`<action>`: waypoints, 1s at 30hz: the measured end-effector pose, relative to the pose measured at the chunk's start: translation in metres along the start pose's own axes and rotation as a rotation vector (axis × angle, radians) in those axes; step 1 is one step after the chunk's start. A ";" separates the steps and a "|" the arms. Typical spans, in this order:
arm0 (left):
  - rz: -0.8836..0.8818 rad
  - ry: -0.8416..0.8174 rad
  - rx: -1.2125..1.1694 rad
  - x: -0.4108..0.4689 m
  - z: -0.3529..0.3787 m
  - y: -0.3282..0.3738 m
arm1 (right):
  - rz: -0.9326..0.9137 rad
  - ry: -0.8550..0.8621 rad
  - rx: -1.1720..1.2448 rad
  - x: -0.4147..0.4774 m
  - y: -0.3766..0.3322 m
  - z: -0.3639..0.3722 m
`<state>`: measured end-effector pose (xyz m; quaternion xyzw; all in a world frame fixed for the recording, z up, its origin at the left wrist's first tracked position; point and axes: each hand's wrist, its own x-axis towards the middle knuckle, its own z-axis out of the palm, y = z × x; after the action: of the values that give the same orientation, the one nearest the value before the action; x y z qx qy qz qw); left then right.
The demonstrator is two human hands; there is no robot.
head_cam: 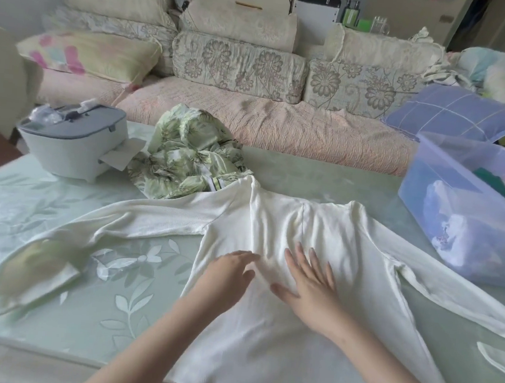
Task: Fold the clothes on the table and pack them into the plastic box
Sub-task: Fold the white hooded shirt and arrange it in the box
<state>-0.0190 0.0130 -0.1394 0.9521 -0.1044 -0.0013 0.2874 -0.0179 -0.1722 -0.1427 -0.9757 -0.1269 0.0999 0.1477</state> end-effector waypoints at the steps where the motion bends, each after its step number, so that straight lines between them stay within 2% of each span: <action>1: -0.051 0.009 -0.017 -0.003 -0.007 -0.007 | -0.034 0.003 0.026 0.004 -0.015 0.000; 6: -0.301 0.106 0.027 -0.019 -0.054 -0.063 | -0.152 -0.029 0.040 0.035 -0.080 0.009; 11: -0.442 0.246 -0.001 -0.046 -0.103 -0.117 | -0.207 -0.073 0.016 0.067 -0.131 0.023; 16: -0.586 0.366 0.032 -0.068 -0.133 -0.155 | -0.233 -0.027 0.028 0.095 -0.181 0.039; 20: -0.727 0.474 0.158 -0.077 -0.147 -0.178 | -0.288 -0.011 0.057 0.103 -0.220 0.055; 21: -0.775 0.474 0.222 -0.079 -0.150 -0.180 | -0.316 -0.012 0.064 0.102 -0.229 0.058; 23: -0.881 0.365 0.281 -0.084 -0.153 -0.185 | -0.384 -0.011 0.076 0.099 -0.246 0.063; 26: -0.999 0.183 0.187 -0.088 -0.156 -0.195 | -0.457 0.014 0.110 0.093 -0.264 0.067; 28: -1.014 0.234 0.080 -0.090 -0.160 -0.202 | -0.474 0.017 0.149 0.088 -0.272 0.066; 30: -0.957 0.357 -0.062 -0.090 -0.163 -0.201 | -0.492 0.011 0.222 0.083 -0.276 0.065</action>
<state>-0.0574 0.2832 -0.1187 0.8697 0.3941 0.0267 0.2961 -0.0149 0.1227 -0.1303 -0.8940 -0.3475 0.0690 0.2743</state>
